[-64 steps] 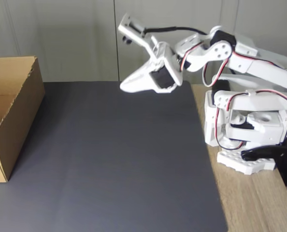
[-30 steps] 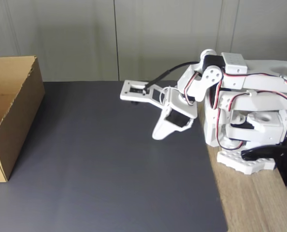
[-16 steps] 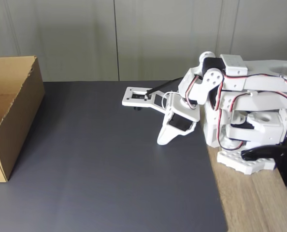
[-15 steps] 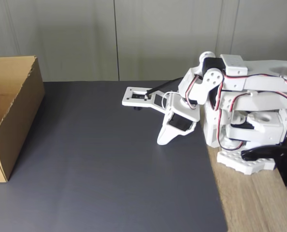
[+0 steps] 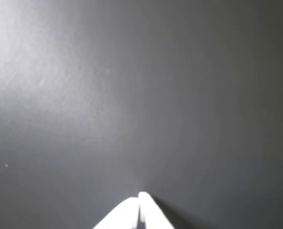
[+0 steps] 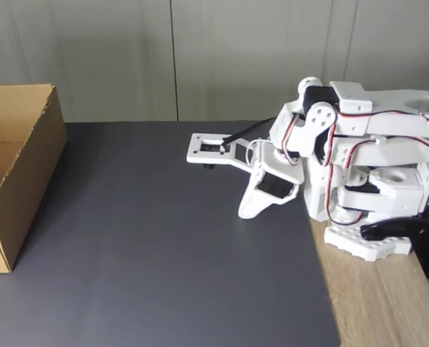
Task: Grasp a ball and put it in the box.
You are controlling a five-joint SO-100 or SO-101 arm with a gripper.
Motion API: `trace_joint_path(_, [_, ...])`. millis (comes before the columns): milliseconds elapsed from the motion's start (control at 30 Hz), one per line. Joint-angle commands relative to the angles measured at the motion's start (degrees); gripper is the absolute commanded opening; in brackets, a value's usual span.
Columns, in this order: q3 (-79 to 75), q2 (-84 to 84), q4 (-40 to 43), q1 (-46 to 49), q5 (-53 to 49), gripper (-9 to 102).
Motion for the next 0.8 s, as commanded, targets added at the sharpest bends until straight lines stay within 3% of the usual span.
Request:
trace_joint_path(0, [-0.1,-0.4,2.1,-0.5,0.2,0])
trace_joint_path(767, [0.0,-0.4,2.4,-0.4,-1.3,0])
